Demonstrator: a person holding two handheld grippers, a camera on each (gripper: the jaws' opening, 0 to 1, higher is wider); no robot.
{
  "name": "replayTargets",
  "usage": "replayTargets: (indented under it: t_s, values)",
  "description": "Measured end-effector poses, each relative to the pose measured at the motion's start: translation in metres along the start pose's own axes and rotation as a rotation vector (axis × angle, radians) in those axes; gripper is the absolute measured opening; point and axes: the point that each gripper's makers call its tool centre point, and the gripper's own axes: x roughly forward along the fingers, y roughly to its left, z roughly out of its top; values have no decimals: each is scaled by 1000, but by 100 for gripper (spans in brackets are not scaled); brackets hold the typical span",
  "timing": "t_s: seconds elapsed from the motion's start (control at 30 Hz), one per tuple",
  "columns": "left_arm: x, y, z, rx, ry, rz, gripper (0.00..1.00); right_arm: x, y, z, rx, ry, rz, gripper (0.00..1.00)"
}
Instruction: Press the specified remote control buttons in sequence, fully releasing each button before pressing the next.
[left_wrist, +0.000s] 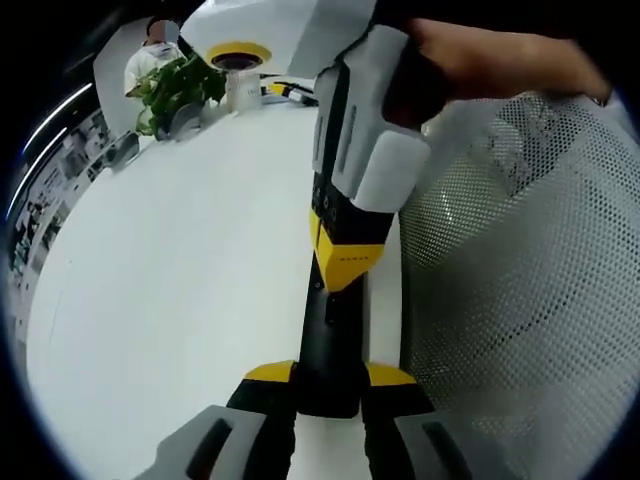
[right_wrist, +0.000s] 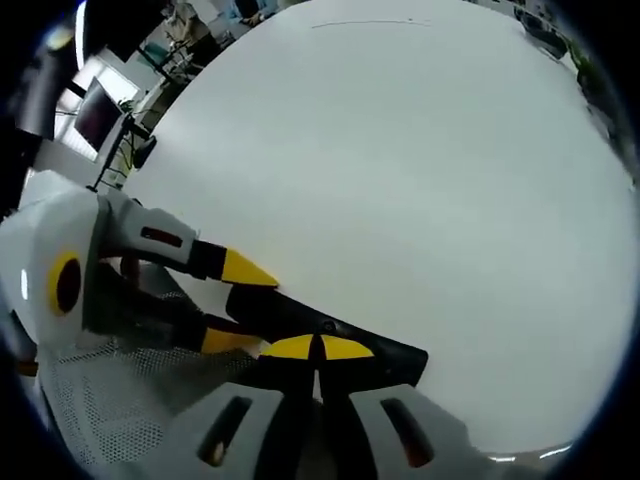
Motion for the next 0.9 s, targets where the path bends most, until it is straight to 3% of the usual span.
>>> replayTargets:
  t_s: [0.27, 0.9]
  values:
    - [0, 0, 0, 8, -2, -1, 24, -2, -1, -1, 65, 5, 26, 0]
    - [1, 3, 2, 4, -4, 6, 24, -3, 1, -9, 112, 53, 46, 0]
